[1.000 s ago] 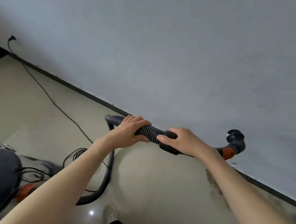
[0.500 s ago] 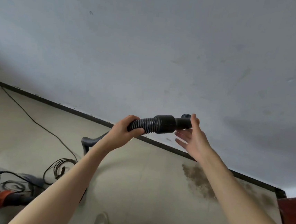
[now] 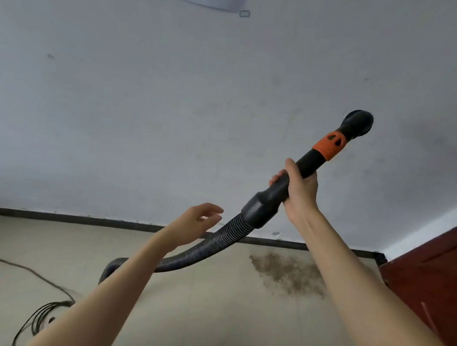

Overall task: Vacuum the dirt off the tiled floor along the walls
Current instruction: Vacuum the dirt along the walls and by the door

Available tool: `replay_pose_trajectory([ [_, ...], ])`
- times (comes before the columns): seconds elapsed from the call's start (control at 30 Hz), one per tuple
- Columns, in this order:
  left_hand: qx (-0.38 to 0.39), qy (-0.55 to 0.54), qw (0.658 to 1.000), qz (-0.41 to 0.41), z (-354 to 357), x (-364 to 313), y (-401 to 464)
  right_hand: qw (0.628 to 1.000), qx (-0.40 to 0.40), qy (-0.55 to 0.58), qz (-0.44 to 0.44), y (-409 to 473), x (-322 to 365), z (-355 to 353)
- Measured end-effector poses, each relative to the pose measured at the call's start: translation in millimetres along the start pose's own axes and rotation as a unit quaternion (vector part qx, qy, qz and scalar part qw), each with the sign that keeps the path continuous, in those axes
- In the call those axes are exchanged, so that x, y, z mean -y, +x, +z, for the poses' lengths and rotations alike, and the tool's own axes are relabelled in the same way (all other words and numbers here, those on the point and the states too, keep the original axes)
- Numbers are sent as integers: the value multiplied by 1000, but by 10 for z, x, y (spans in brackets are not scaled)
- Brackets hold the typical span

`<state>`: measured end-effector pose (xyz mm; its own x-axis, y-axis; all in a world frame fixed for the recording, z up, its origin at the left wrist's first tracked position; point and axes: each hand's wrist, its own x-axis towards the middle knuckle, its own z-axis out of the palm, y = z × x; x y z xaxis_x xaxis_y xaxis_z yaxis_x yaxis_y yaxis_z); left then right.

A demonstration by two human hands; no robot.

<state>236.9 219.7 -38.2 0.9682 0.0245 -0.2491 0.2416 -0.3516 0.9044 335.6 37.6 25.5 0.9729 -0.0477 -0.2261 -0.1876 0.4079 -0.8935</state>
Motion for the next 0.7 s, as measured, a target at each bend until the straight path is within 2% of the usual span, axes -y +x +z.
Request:
replay_pose_trajectory([
  [0.17,44,62,993,94,370,-517,414,992,-51,-46,-110,37,291,-409],
  [0.33,128,58,979,144,1157,-933,680,967,-117,-70,-215,180,733,-832],
  [0.43,137,45,975,169,1626,-1098,823,966,-138,-34,-216,371,1003,-1171],
  [0.57,104,38,979,168,2165,-1234,1156,976,-129,15,-177,748,1175,-1698],
  [0.7,65,43,993,86,2717,-1130,1629,985,-79,-85,-124,1238,910,-2357],
])
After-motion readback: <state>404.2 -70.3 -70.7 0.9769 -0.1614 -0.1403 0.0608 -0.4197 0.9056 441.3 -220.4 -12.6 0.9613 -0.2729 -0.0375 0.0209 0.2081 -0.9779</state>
